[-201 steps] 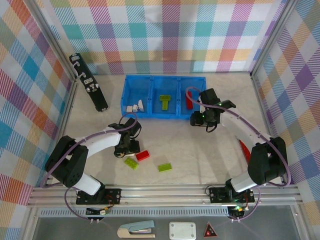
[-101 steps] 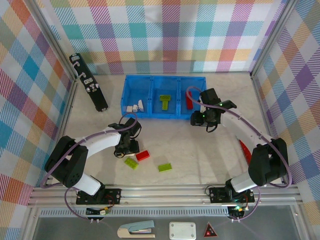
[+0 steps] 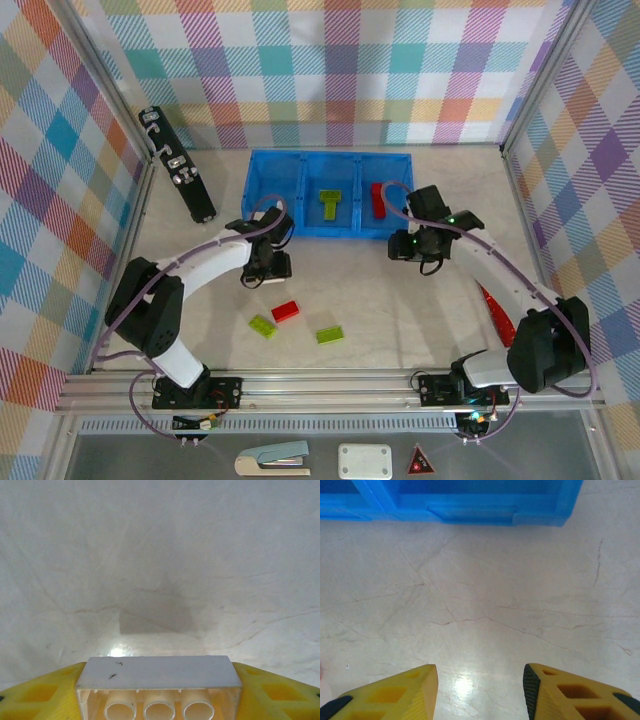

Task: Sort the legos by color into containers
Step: Pick up the lego from the bottom-left of the table, then place the lego in the container.

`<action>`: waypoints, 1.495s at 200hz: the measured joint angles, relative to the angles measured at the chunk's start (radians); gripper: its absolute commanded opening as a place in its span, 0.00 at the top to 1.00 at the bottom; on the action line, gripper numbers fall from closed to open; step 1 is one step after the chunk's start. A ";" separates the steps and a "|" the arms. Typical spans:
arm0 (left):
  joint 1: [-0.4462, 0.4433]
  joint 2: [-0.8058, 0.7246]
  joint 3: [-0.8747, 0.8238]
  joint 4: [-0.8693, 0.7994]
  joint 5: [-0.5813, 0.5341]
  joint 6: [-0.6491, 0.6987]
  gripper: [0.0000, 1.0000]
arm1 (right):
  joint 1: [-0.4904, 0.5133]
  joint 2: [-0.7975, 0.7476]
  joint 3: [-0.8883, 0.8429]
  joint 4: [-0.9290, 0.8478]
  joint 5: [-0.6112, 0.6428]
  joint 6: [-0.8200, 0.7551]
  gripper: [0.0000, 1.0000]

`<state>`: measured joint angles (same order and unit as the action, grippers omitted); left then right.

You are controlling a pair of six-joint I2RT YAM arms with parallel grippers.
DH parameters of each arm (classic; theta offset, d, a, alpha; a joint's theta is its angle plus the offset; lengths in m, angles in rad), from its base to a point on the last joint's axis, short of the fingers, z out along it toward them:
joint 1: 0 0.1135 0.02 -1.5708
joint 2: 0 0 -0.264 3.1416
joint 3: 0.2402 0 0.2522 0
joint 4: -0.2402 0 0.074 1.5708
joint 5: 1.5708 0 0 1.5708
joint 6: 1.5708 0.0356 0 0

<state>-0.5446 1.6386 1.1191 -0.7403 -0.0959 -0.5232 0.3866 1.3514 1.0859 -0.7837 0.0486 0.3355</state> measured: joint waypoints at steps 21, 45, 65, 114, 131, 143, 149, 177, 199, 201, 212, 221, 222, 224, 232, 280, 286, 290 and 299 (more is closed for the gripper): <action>0.016 0.047 0.095 -0.021 0.001 0.034 0.38 | 0.000 -0.037 -0.019 -0.016 0.012 0.005 0.50; 0.054 0.094 0.204 -0.043 0.005 0.074 0.38 | 0.000 -0.066 -0.027 -0.039 0.025 0.013 0.50; 0.092 0.134 0.295 -0.065 0.009 0.105 0.38 | 0.000 -0.086 -0.028 -0.054 0.035 0.019 0.50; 0.180 0.245 0.510 -0.098 0.033 0.173 0.39 | 0.000 -0.121 -0.029 -0.085 0.051 0.027 0.50; 0.208 0.296 0.587 -0.101 0.036 0.190 0.39 | 0.000 -0.132 -0.031 -0.095 0.057 0.031 0.50; 0.225 0.336 0.647 -0.107 0.042 0.202 0.39 | 0.000 -0.139 -0.032 -0.103 0.060 0.032 0.50; 0.232 0.355 0.675 -0.110 0.043 0.205 0.39 | 0.000 -0.142 -0.032 -0.105 0.061 0.035 0.50; 0.260 0.449 0.799 -0.121 0.053 0.219 0.39 | 0.000 -0.156 -0.032 -0.117 0.068 0.042 0.50; 0.269 0.517 0.880 -0.121 0.062 0.219 0.39 | 0.000 -0.161 -0.038 -0.121 0.072 0.043 0.50; 0.269 0.523 0.887 -0.122 0.062 0.217 0.39 | 0.000 -0.161 -0.039 -0.122 0.072 0.043 0.50; 0.271 0.553 0.917 -0.119 0.063 0.199 0.40 | 0.000 -0.161 -0.039 -0.127 0.072 0.045 0.50; 0.271 0.572 0.929 -0.112 0.061 0.176 0.39 | 0.000 -0.161 -0.039 -0.127 0.072 0.046 0.50; 0.271 0.573 0.930 -0.111 0.061 0.175 0.39 | 0.000 -0.161 -0.039 -0.127 0.072 0.046 0.50; 0.271 0.576 0.931 -0.110 0.060 0.170 0.40 | 0.000 -0.161 -0.039 -0.127 0.072 0.046 0.50; 0.271 0.588 0.932 -0.103 0.057 0.143 0.40 | 0.000 -0.161 -0.039 -0.127 0.071 0.046 0.50; 0.266 0.624 0.912 -0.027 0.023 -0.024 0.41 | 0.000 -0.161 -0.039 -0.127 0.071 0.046 0.50; 0.265 0.624 0.904 -0.014 0.011 -0.043 0.41 | 0.000 -0.161 -0.039 -0.127 0.071 0.046 0.50; 0.264 0.624 0.900 -0.008 0.005 -0.053 0.41 | 0.000 -0.161 -0.039 -0.127 0.071 0.046 0.50; 0.263 0.624 0.887 0.011 -0.012 -0.079 0.41 | 0.000 -0.161 -0.039 -0.127 0.071 0.046 0.50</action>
<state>-0.2813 2.2627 2.0056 -0.7288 -0.1078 -0.6018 0.3866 1.1900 1.0466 -0.9104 0.1196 0.3817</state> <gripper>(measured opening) 0.623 0.503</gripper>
